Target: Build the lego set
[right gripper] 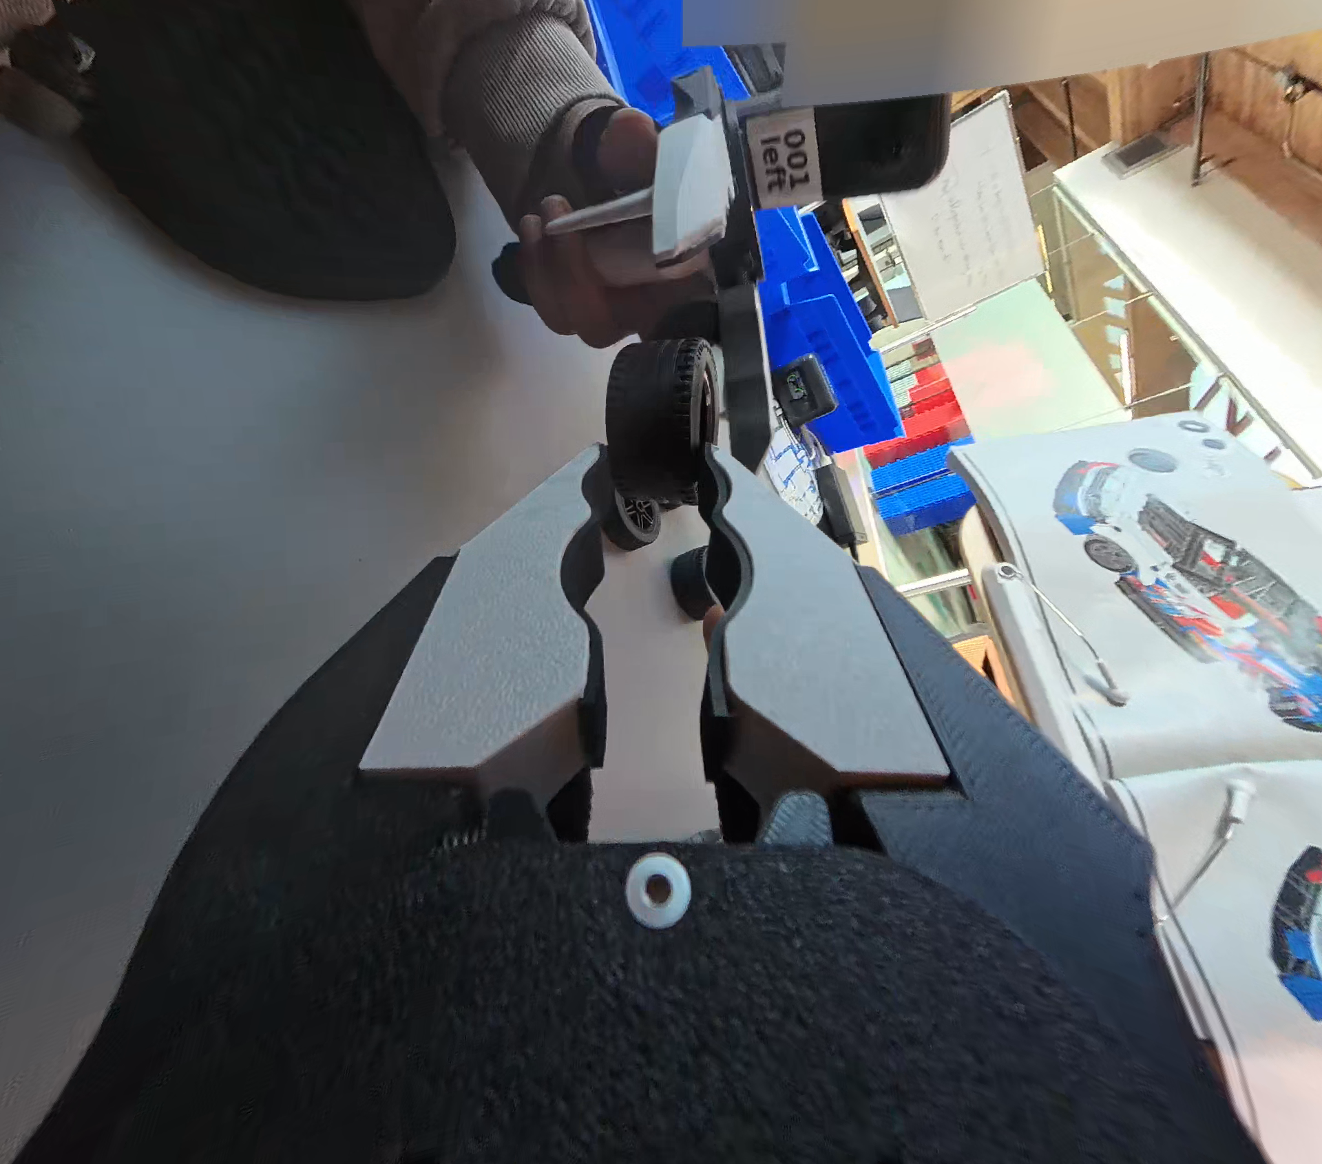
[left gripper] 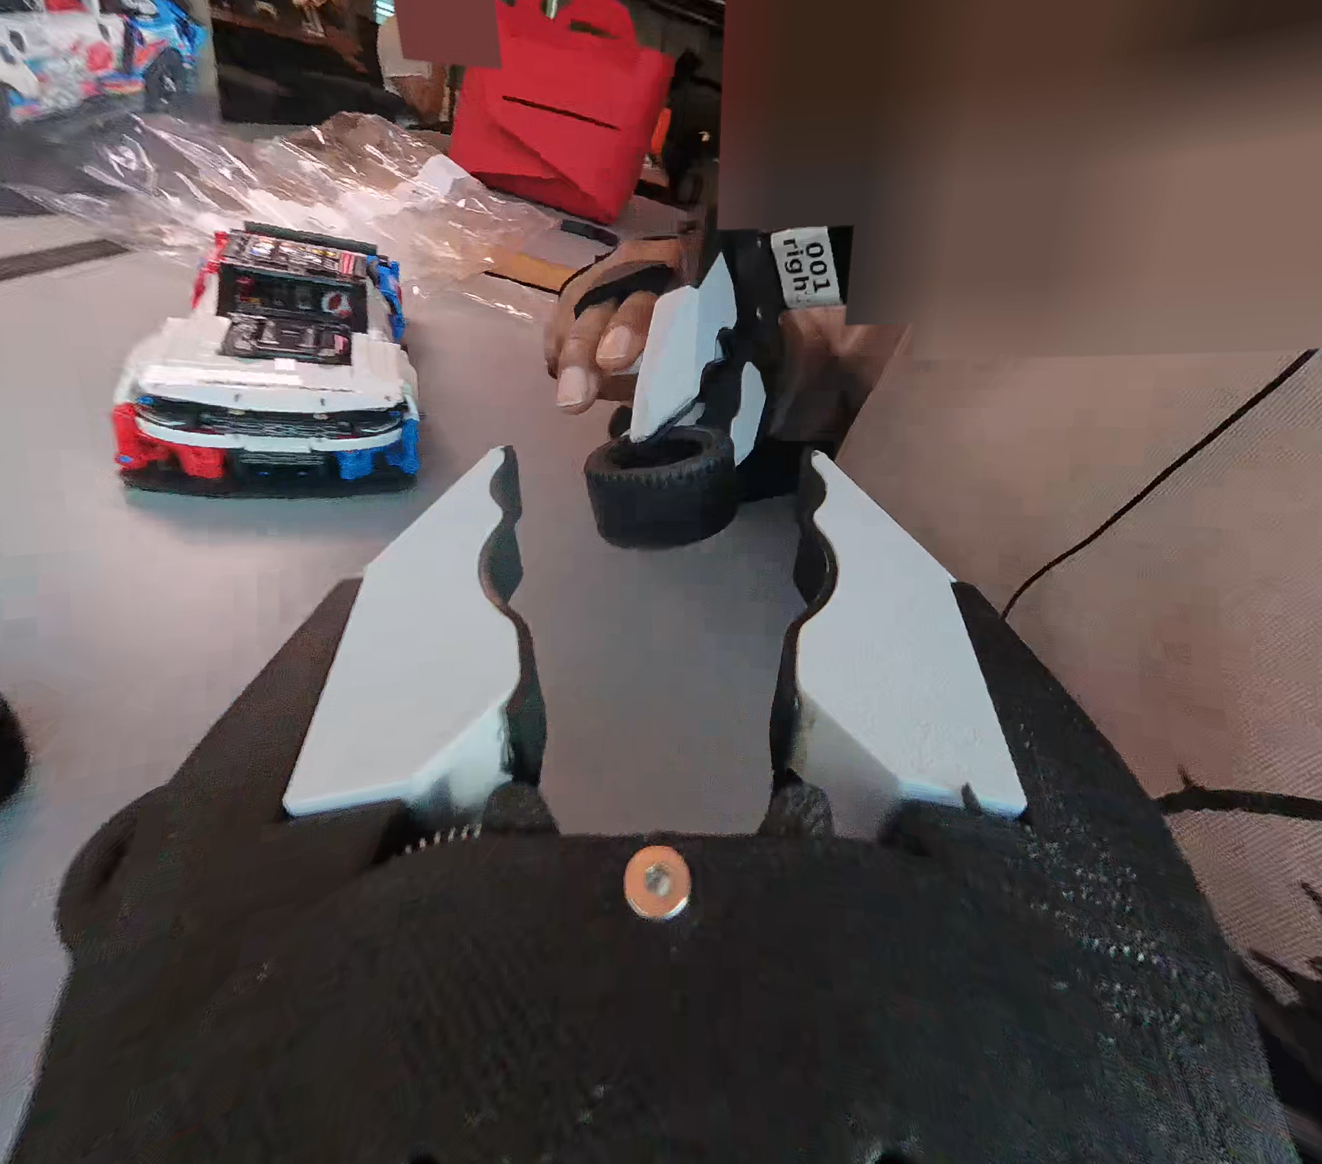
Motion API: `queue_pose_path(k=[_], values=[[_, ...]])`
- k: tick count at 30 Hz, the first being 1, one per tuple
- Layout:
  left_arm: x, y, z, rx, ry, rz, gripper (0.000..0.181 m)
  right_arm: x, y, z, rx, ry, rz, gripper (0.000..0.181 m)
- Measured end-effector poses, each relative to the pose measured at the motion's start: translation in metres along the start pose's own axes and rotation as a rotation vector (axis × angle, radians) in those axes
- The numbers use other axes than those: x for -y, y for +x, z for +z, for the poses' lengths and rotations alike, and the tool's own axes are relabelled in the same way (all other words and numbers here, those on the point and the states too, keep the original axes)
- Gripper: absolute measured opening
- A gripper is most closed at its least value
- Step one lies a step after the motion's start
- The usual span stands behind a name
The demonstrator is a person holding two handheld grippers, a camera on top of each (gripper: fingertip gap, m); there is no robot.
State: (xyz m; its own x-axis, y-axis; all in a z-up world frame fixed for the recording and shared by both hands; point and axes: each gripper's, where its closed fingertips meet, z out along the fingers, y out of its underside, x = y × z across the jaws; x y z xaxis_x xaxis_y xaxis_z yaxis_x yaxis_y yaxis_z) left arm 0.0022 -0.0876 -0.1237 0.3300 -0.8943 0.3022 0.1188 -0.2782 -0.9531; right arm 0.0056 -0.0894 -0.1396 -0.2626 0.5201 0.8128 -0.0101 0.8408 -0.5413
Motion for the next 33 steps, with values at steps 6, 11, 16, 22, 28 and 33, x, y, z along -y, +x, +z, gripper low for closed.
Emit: queue_pose_path(k=[6,11,16,22,28,33], values=[[-0.021,-0.002,0.018,-0.003,-0.11,0.007,0.048,-0.004,-0.001,0.004,0.005,-0.013,0.065,0.025],[-0.021,-0.032,0.005,0.297,-0.199,0.407,0.046,-0.026,0.01,-0.005,0.197,0.034,0.903,0.029],[-0.025,-0.05,0.0,0.506,-0.327,0.751,0.045,-0.029,0.01,0.015,0.298,0.091,1.47,0.025],[-0.031,-0.062,-0.006,0.637,-0.462,0.952,0.044,-0.046,0.008,0.029,0.225,0.021,1.54,0.007],[-0.027,-0.055,-0.005,0.606,-0.418,0.957,0.044,-0.039,0.009,0.028,0.302,0.101,1.568,0.002],[-0.03,-0.048,-0.003,0.517,-0.364,0.831,0.041,-0.038,0.003,0.025,0.38,0.103,1.567,0.0]])
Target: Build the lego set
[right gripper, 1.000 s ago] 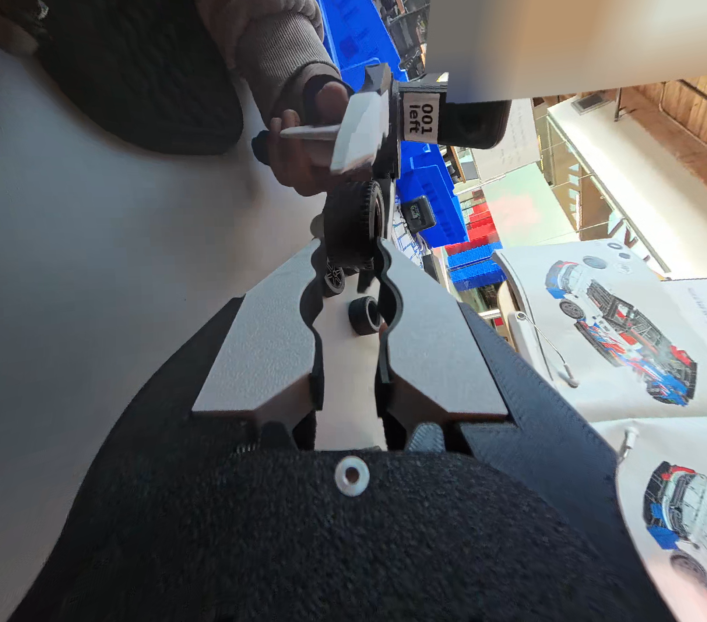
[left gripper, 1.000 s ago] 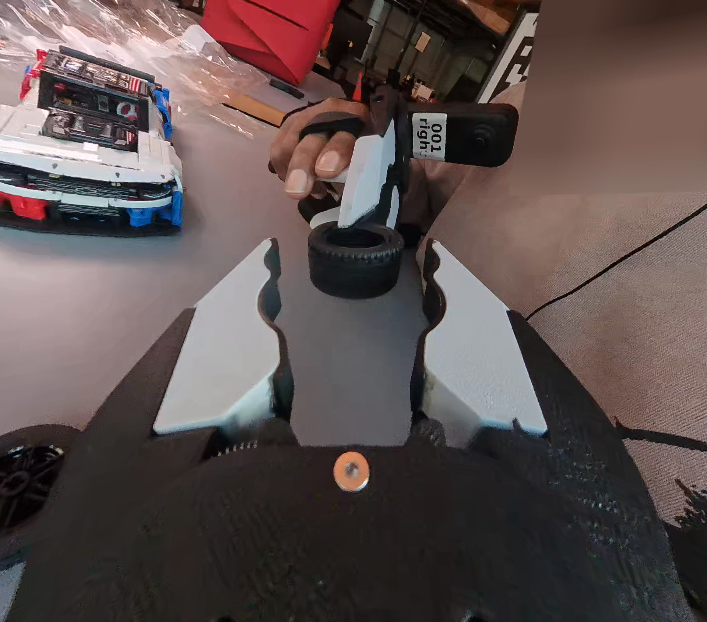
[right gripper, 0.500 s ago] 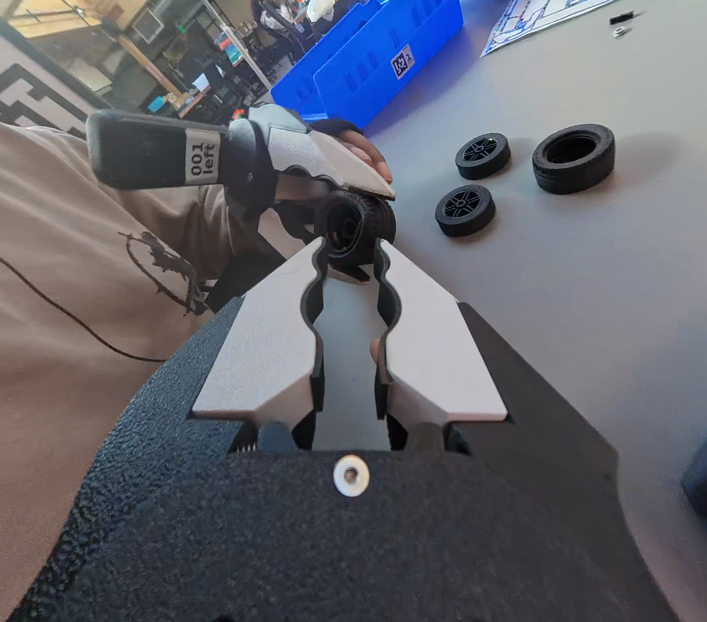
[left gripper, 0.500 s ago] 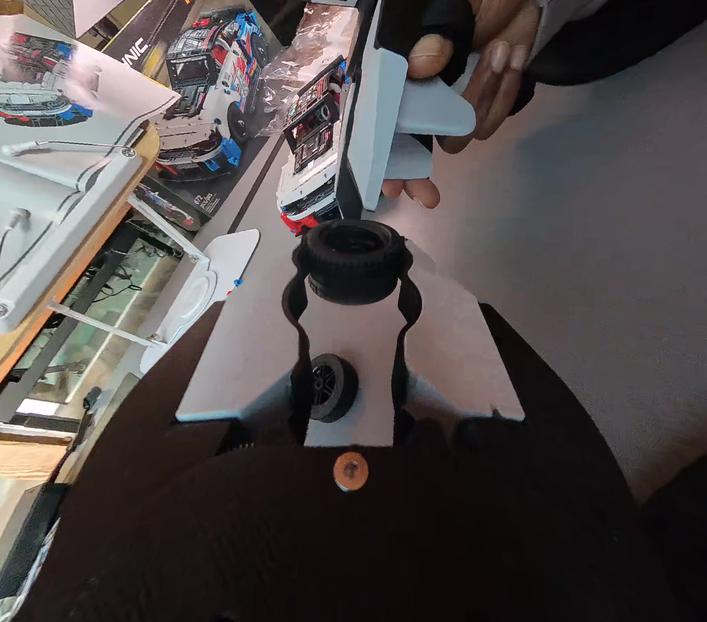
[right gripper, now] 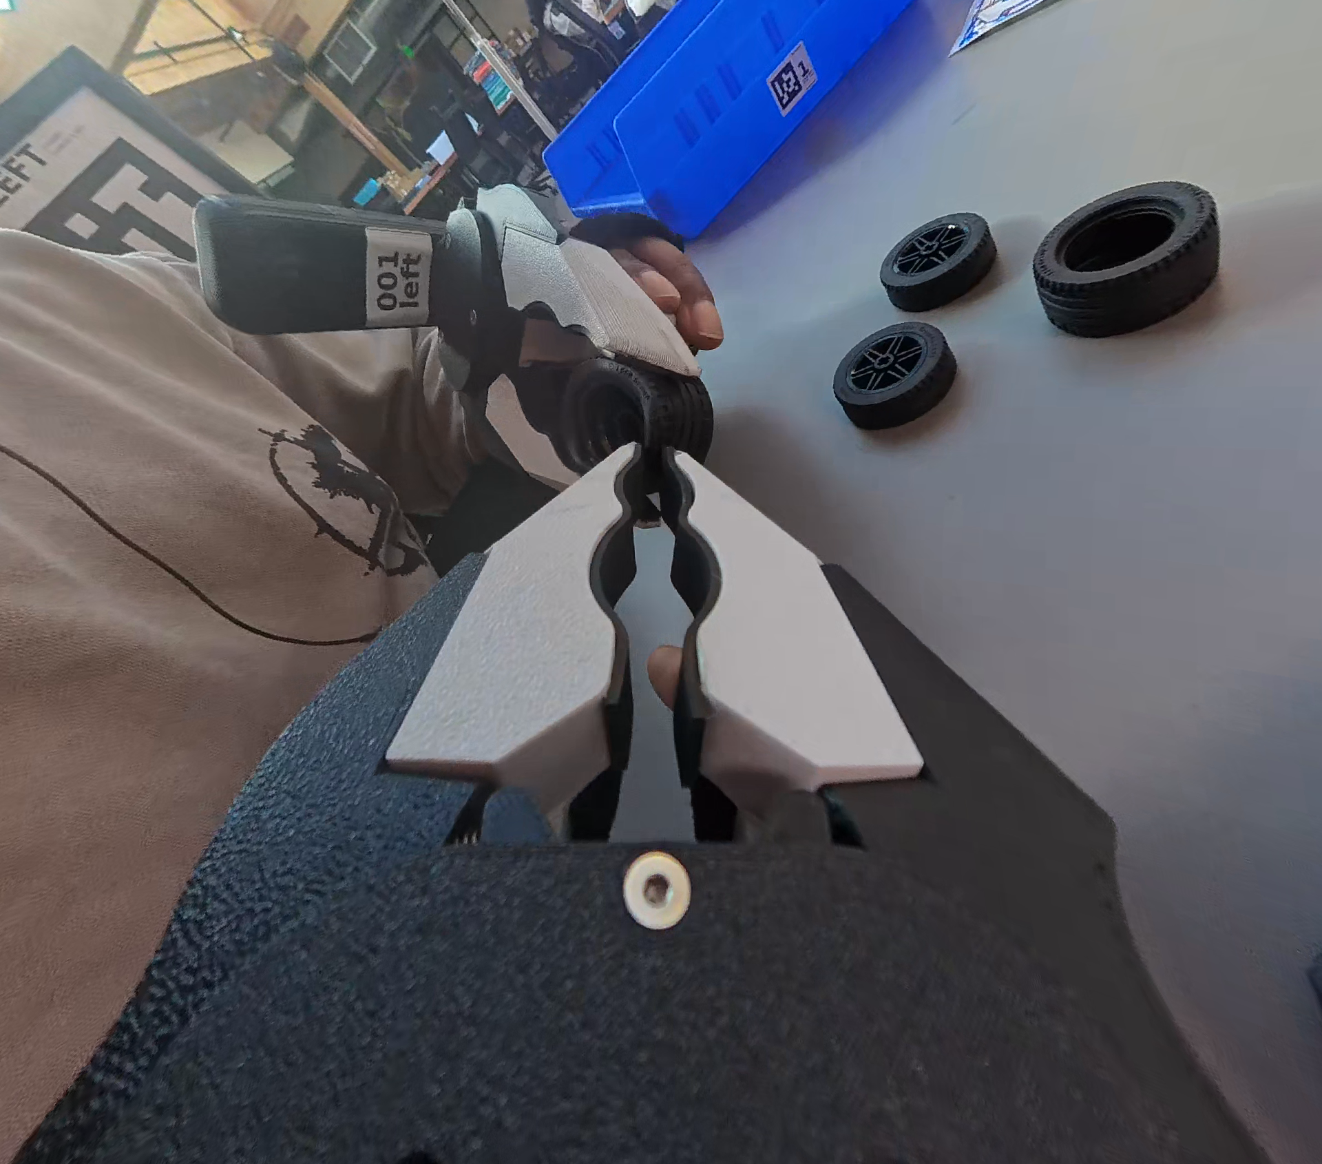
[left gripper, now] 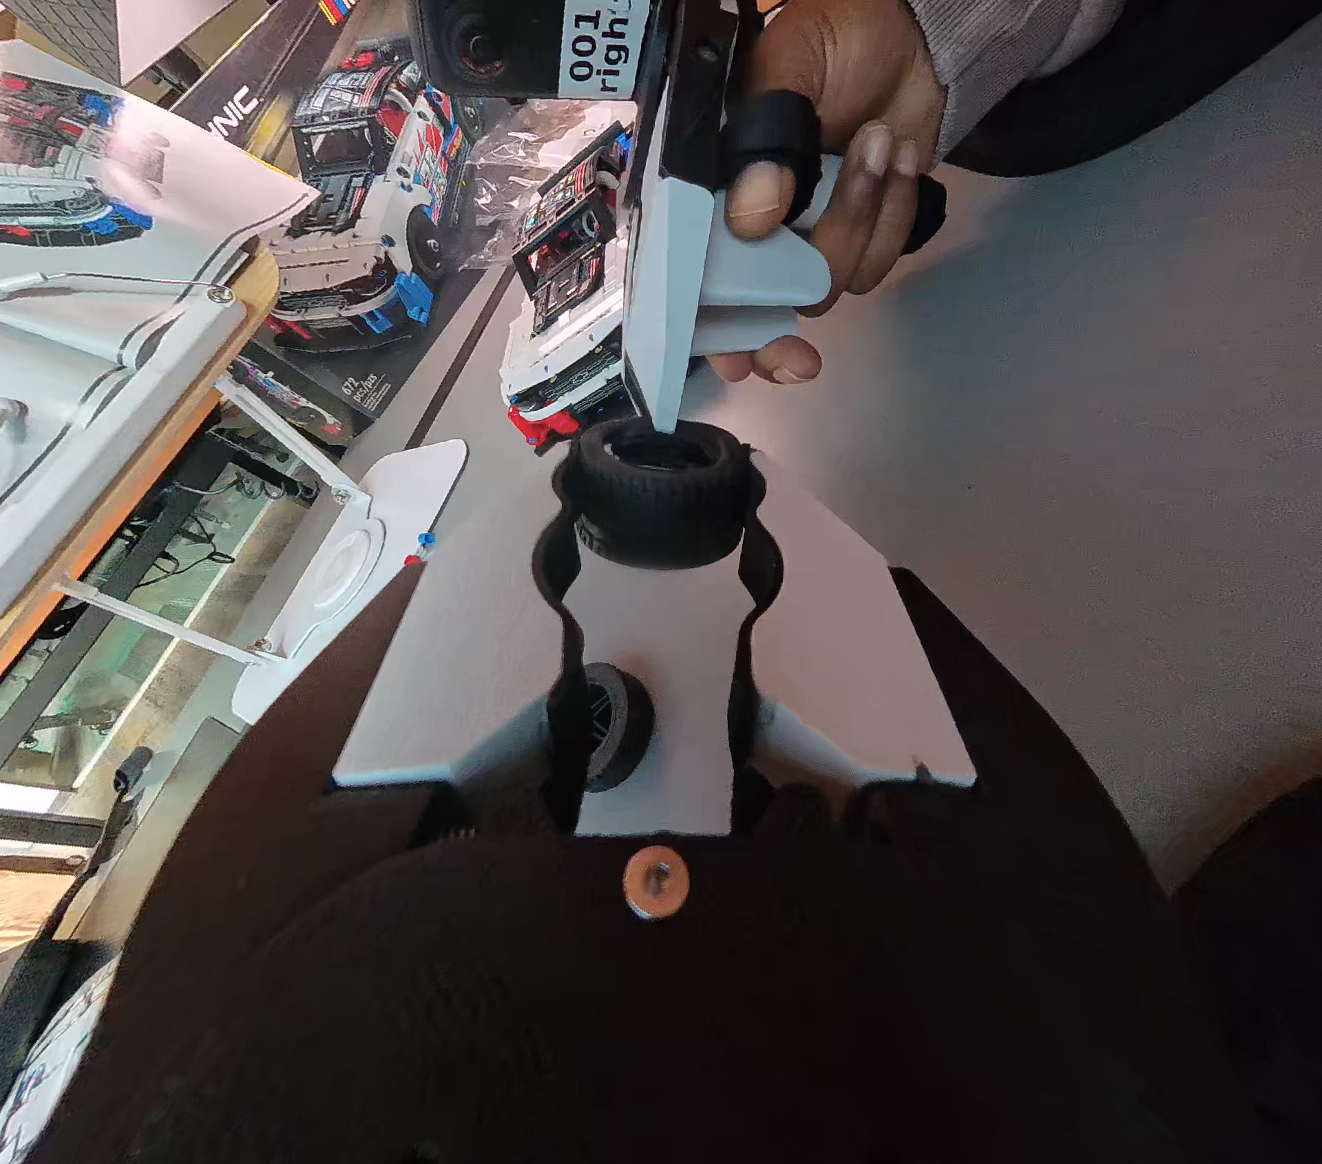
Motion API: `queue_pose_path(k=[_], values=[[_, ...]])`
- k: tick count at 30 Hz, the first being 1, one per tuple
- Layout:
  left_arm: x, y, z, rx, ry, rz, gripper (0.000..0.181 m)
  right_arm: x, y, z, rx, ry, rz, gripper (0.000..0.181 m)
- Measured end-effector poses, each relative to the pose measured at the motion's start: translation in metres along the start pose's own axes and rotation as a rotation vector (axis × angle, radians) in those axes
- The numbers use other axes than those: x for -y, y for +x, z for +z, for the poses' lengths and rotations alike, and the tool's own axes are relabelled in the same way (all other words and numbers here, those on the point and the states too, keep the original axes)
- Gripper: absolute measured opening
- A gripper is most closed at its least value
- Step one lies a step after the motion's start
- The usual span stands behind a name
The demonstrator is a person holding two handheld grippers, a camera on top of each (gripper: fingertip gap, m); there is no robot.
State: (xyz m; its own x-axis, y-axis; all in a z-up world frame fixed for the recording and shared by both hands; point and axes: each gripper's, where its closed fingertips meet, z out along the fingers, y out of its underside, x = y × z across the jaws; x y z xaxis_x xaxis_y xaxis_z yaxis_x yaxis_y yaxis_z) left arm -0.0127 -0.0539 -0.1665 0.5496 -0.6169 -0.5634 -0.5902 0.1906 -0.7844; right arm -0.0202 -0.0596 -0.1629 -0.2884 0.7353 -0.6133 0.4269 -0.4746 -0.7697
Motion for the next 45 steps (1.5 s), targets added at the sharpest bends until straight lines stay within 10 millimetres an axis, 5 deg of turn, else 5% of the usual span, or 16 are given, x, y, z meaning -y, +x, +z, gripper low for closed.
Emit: queue_pose_path(k=[11,15,24,29,40,45], values=[[0.012,0.005,-0.004,-0.102,0.128,-0.215,0.039,-0.008,0.006,0.004,-0.178,-0.1,-0.221,0.0],[0.024,-0.002,-0.009,-0.12,0.228,-0.297,0.04,0.0,-0.006,0.0,-0.105,-0.062,-0.213,0.001],[0.027,-0.01,-0.011,0.067,0.211,-0.049,0.043,0.004,-0.015,-0.002,0.055,0.001,0.097,0.019],[0.025,-0.012,-0.011,0.15,0.17,0.101,0.045,0.004,-0.02,0.003,0.161,0.035,0.261,0.009],[0.007,0.018,-0.007,-0.229,0.074,-0.055,0.053,-0.017,-0.012,0.0,0.111,-0.143,0.122,0.002],[0.004,0.007,-0.005,-0.143,0.069,0.031,0.05,-0.009,-0.003,0.005,0.036,-0.082,0.152,0.004]])
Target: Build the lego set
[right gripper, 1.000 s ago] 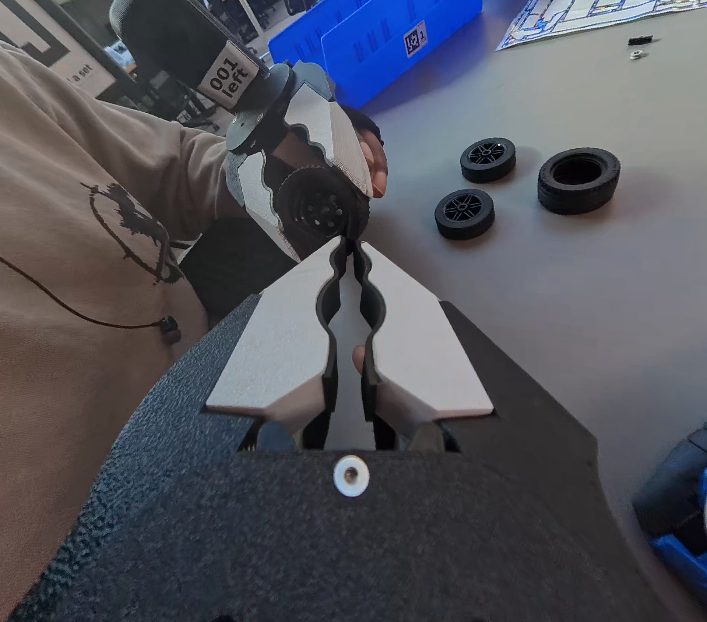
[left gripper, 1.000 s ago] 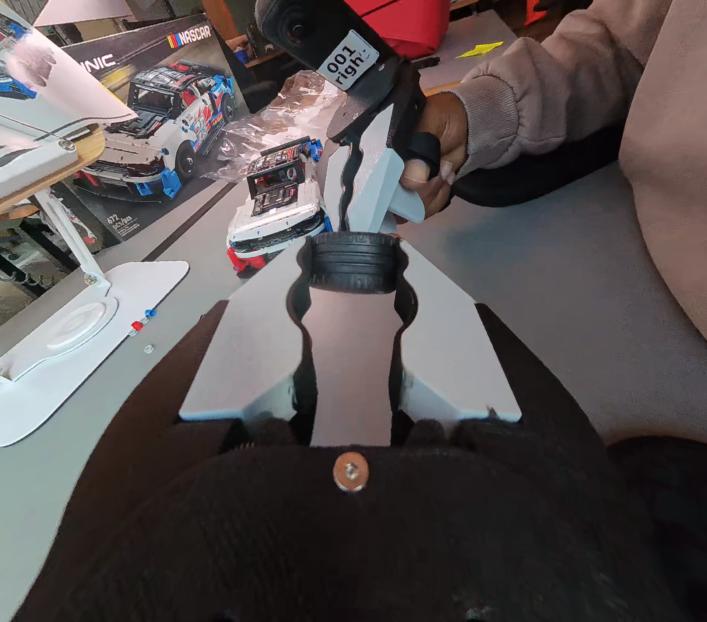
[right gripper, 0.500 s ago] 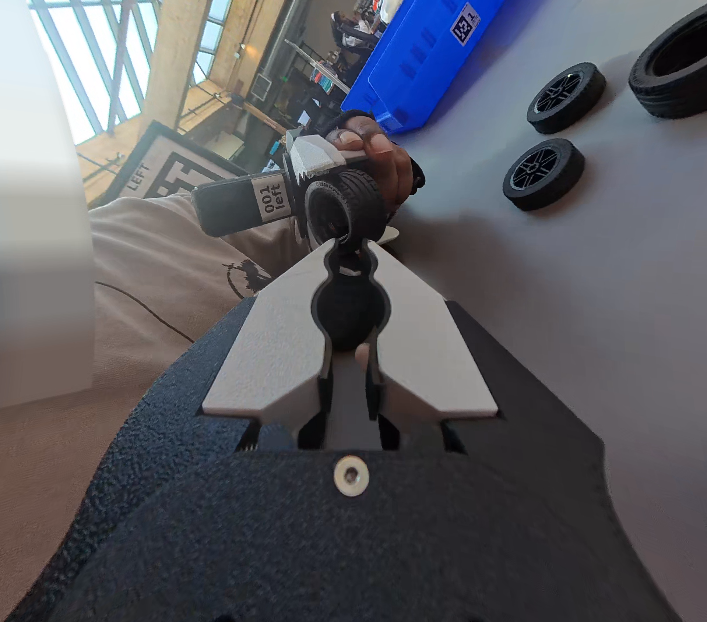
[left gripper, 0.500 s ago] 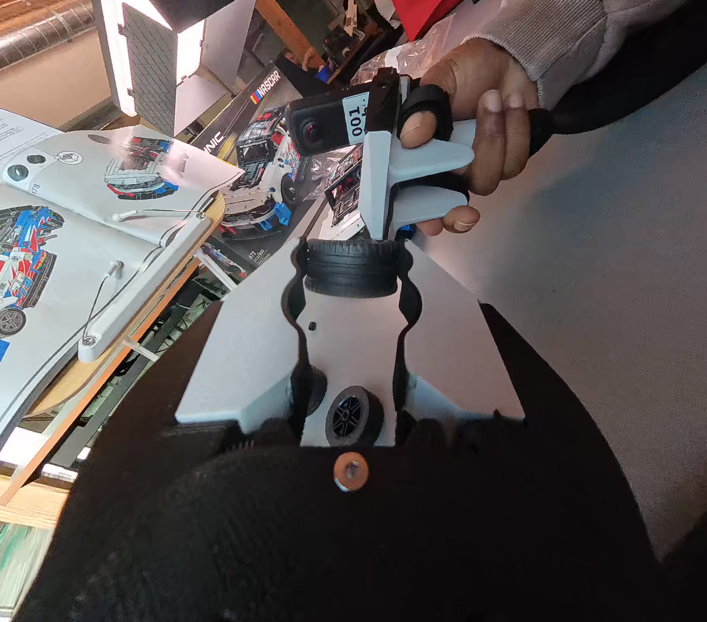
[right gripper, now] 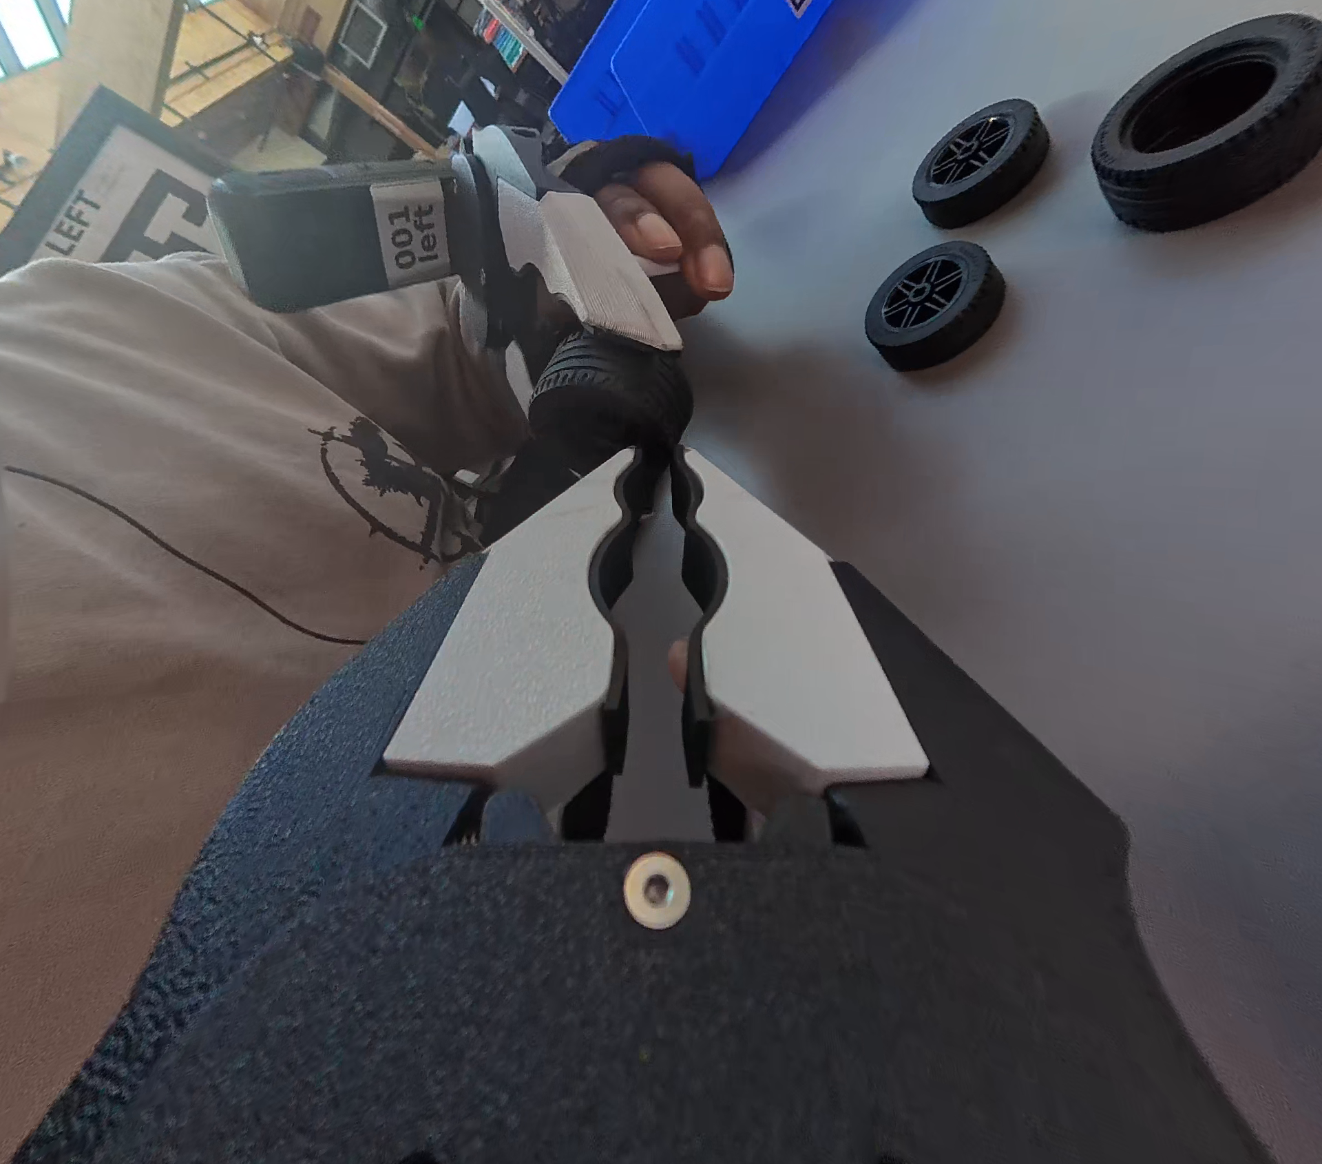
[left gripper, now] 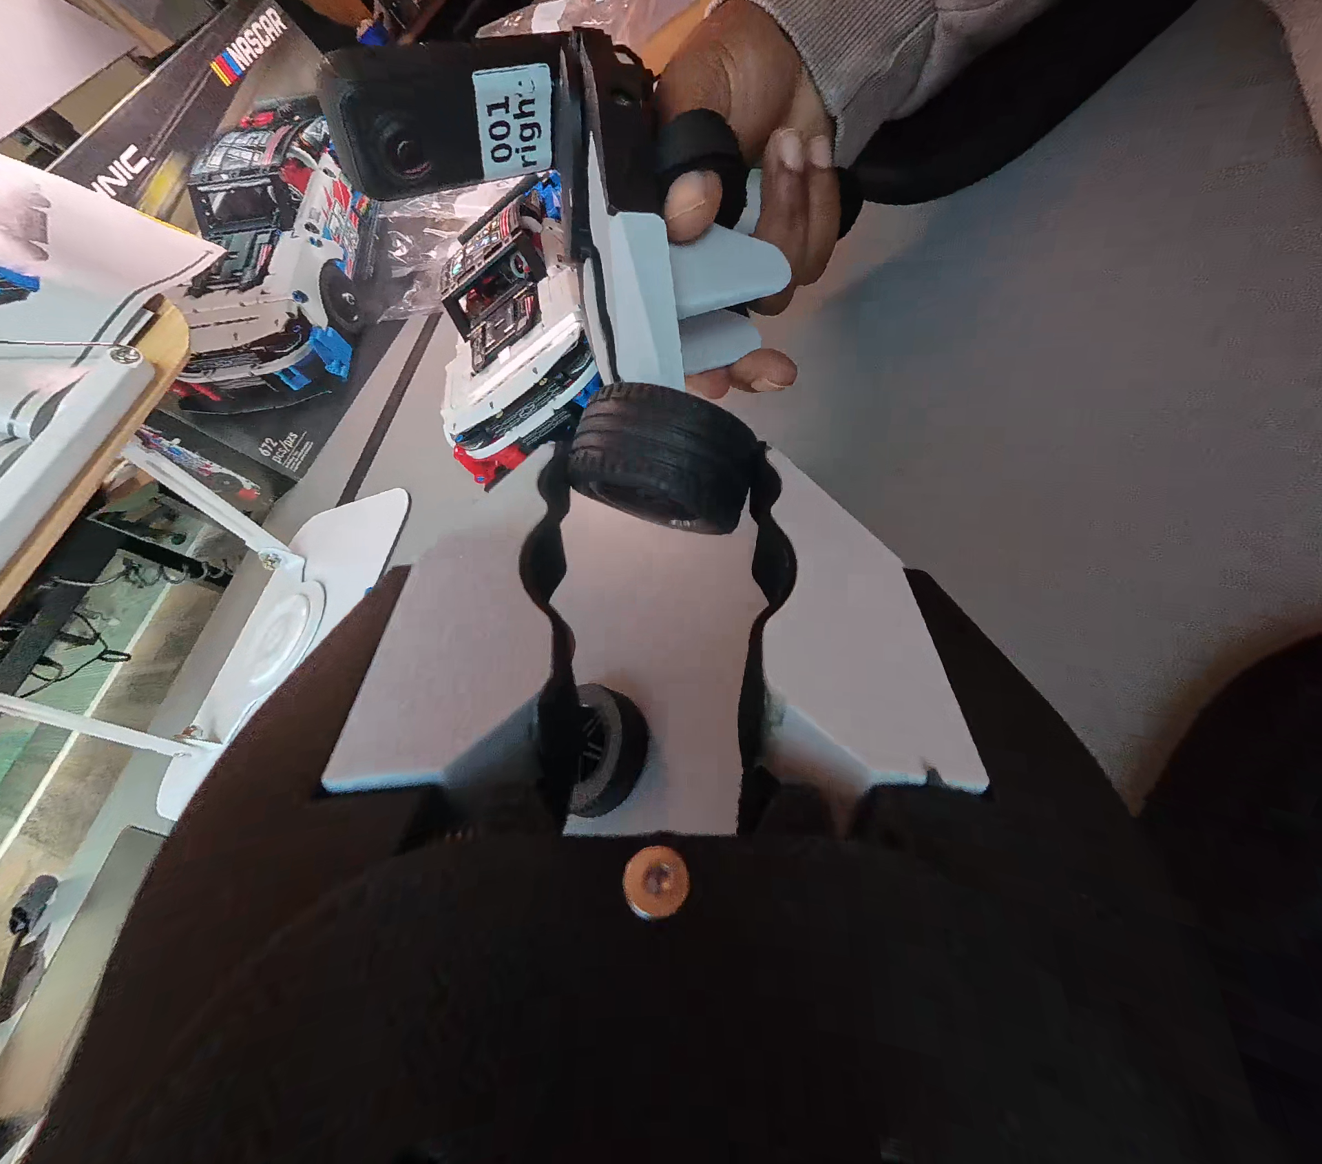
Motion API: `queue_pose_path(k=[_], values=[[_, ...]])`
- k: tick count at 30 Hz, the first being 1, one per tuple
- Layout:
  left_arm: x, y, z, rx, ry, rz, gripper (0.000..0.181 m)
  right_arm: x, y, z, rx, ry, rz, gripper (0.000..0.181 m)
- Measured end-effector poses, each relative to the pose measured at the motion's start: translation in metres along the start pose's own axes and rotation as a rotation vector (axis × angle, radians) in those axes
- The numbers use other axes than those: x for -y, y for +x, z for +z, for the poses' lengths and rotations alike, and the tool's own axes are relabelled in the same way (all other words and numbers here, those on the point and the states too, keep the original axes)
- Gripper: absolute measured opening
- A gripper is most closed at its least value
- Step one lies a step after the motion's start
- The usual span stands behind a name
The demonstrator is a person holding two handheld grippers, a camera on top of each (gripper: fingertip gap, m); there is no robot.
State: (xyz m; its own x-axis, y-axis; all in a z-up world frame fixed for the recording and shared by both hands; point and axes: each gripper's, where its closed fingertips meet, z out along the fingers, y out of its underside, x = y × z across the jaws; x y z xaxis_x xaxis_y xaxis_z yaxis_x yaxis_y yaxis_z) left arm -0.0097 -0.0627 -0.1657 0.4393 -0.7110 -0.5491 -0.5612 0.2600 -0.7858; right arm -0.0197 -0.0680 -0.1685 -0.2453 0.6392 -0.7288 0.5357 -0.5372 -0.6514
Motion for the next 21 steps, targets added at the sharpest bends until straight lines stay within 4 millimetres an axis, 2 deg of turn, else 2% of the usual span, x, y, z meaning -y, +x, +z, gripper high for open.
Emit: queue_pose_path(k=[4,9,14,21], values=[[0.0,-0.01,-0.001,0.106,0.021,0.021,0.05,0.009,0.0,-0.002,0.019,0.078,0.041,0.004],[0.01,-0.019,-0.008,0.184,0.096,0.003,0.05,0.019,-0.009,-0.001,0.098,0.149,0.053,0.001],[-0.005,-0.014,-0.001,0.048,0.005,-0.145,0.051,0.015,0.0,-0.007,-0.025,0.087,-0.015,0.0],[-0.016,0.006,0.002,-0.091,-0.137,0.019,0.062,-0.008,0.011,-0.002,-0.121,-0.081,0.014,0.001]])
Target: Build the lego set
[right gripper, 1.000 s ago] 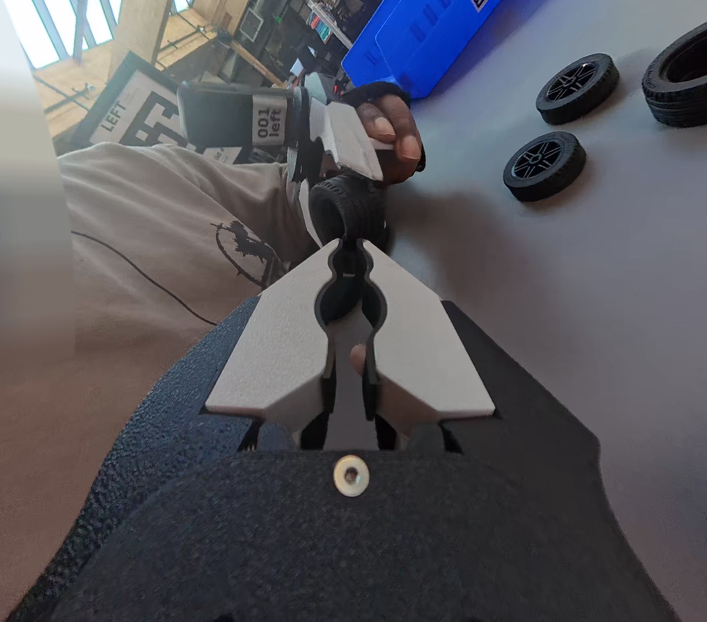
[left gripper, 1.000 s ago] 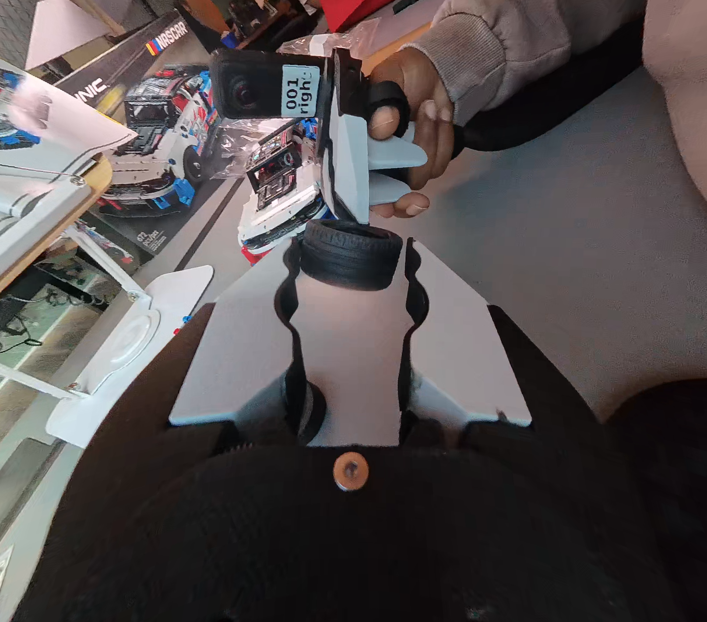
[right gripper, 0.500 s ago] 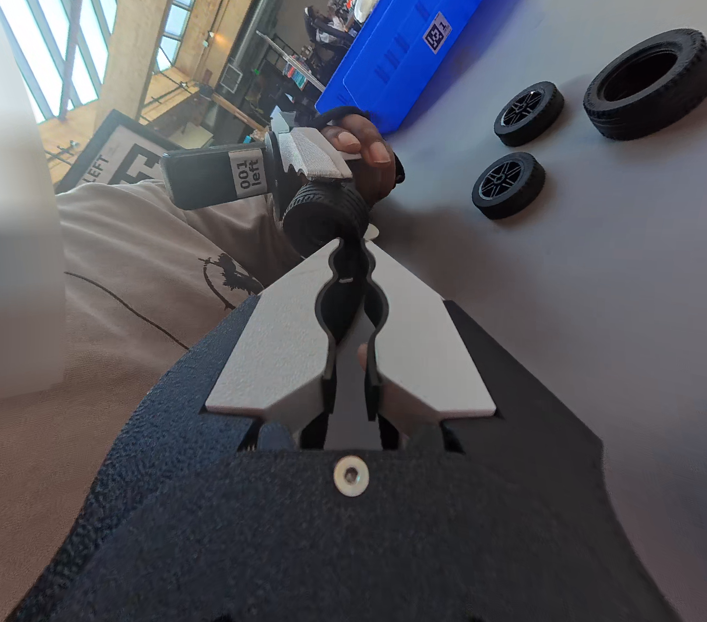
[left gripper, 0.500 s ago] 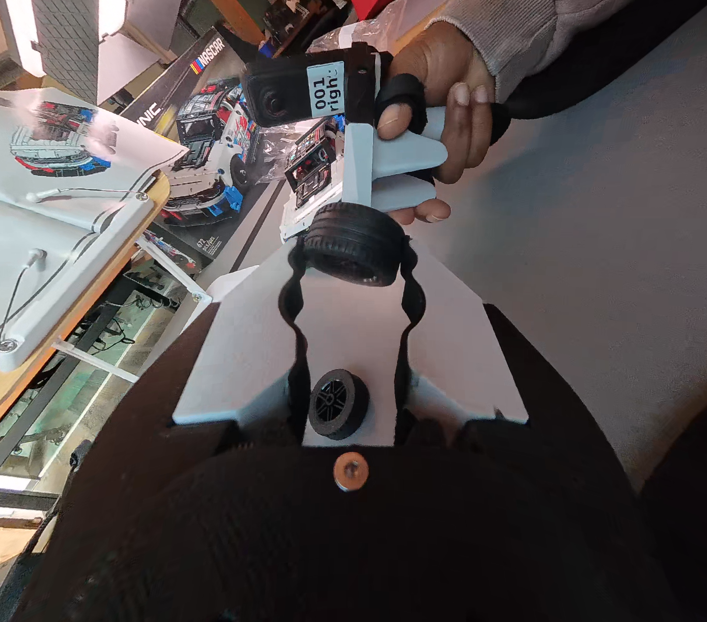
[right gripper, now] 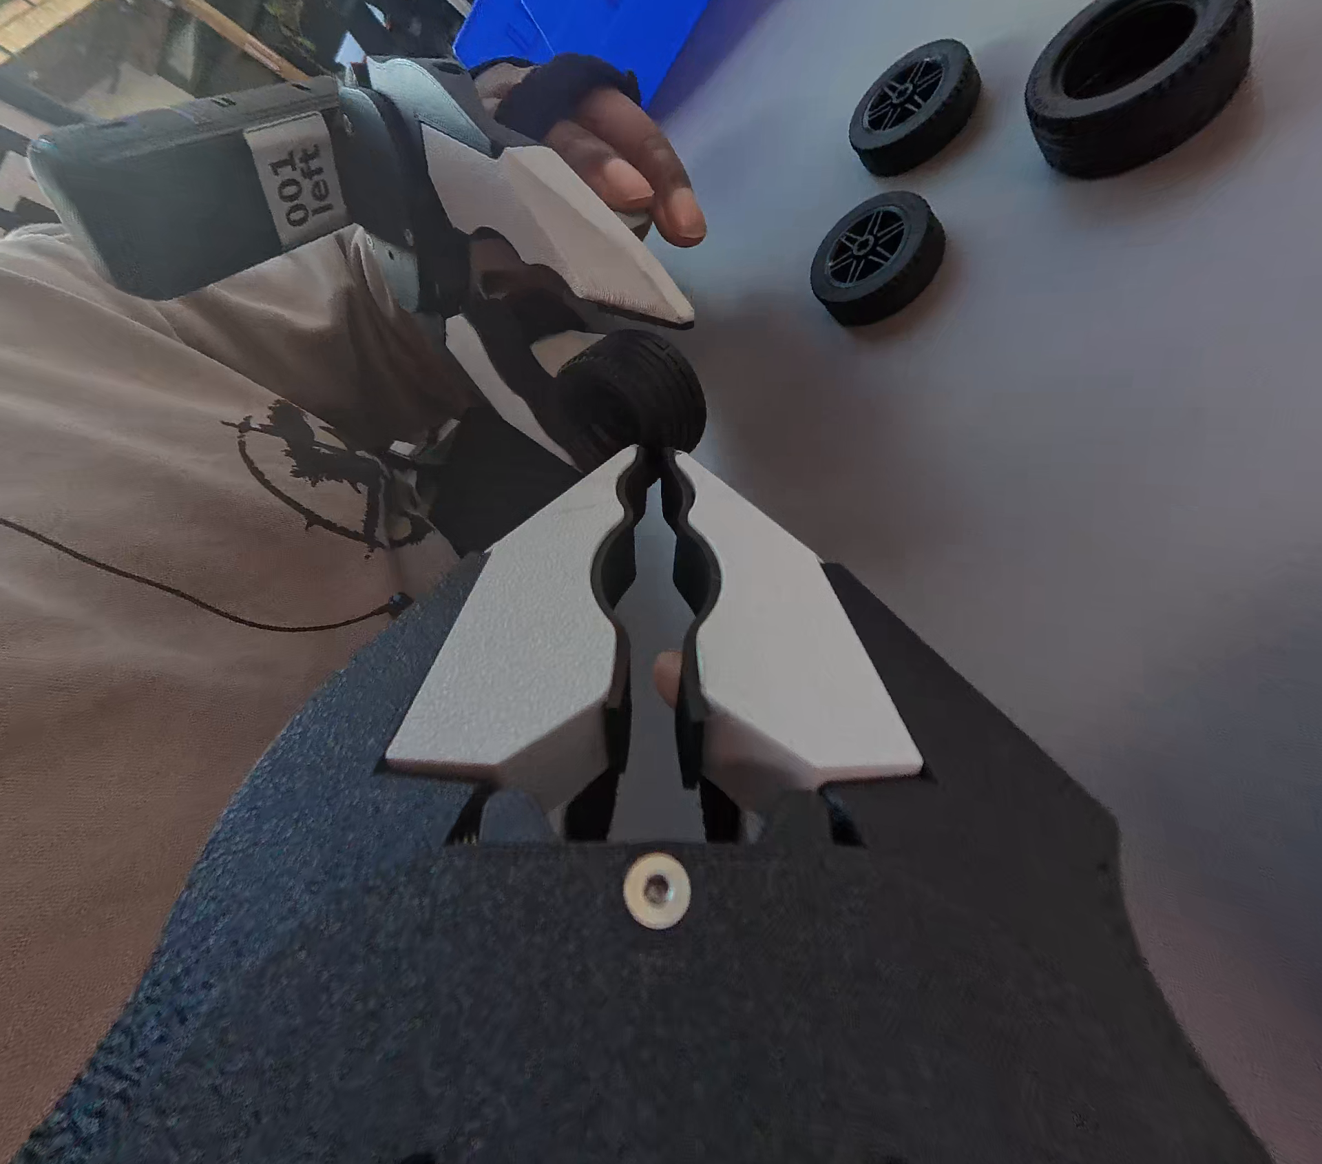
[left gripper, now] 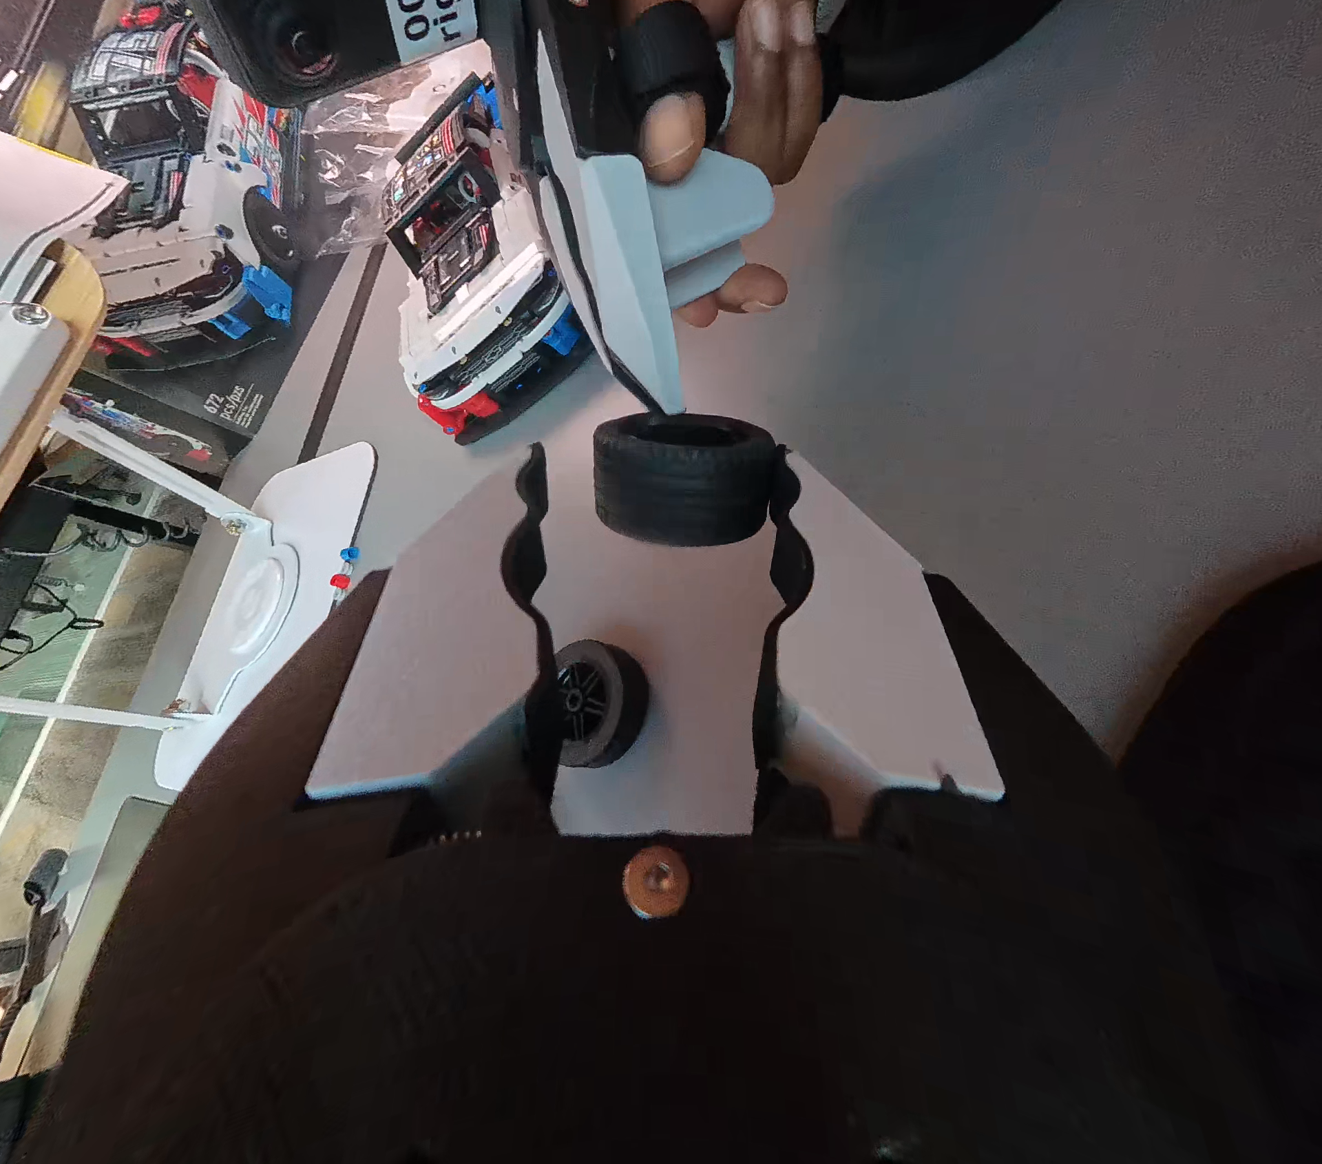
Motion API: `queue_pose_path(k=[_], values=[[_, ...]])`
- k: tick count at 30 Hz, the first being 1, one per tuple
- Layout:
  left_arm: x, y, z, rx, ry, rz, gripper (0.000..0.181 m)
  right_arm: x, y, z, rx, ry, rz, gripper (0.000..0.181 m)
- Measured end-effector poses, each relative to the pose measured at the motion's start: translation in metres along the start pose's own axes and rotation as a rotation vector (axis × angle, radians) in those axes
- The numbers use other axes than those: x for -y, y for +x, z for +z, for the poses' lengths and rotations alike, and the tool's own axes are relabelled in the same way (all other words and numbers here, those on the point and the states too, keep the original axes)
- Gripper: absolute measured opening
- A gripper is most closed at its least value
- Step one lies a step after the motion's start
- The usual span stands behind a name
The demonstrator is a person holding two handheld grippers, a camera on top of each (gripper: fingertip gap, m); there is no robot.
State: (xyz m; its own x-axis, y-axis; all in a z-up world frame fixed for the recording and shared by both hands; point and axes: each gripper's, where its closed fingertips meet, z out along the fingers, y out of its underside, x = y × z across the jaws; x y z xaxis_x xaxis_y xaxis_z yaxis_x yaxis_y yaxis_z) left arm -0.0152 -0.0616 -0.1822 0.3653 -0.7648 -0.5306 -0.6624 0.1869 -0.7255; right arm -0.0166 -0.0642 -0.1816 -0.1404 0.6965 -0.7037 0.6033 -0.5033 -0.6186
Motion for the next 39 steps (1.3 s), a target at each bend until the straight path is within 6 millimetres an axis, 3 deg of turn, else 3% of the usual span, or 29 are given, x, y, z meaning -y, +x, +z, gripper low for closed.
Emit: queue_pose_path(k=[4,8,13,20,25,28,36,39], values=[[-0.006,0.015,0.008,-0.048,-0.025,0.0,0.048,-0.008,0.006,0.002,-0.019,-0.025,0.029,0.001],[-0.006,0.009,0.011,0.021,0.022,-0.046,0.045,-0.003,0.01,-0.001,-0.033,0.032,0.039,0.003],[0.005,0.001,0.007,0.091,0.09,-0.03,0.043,0.003,0.002,-0.003,0.037,0.075,0.04,0.01],[0.008,-0.002,0.003,0.093,0.113,-0.052,0.042,0.007,-0.002,-0.005,0.029,0.07,-0.077,0.001],[0.019,0.0,-0.002,0.04,0.197,-0.162,0.04,0.005,-0.008,-0.008,-0.005,0.0,-0.14,0.0],[0.023,0.0,-0.003,0.033,0.227,-0.192,0.04,0.005,-0.008,-0.008,-0.09,-0.042,-0.225,0.0],[0.03,-0.017,-0.013,0.093,0.308,-0.246,0.044,0.027,-0.013,-0.022,-0.16,0.091,-0.2,0.007],[0.031,-0.02,-0.014,0.129,0.298,-0.205,0.044,0.024,-0.026,-0.019,-0.037,0.103,-0.085,0.011]])
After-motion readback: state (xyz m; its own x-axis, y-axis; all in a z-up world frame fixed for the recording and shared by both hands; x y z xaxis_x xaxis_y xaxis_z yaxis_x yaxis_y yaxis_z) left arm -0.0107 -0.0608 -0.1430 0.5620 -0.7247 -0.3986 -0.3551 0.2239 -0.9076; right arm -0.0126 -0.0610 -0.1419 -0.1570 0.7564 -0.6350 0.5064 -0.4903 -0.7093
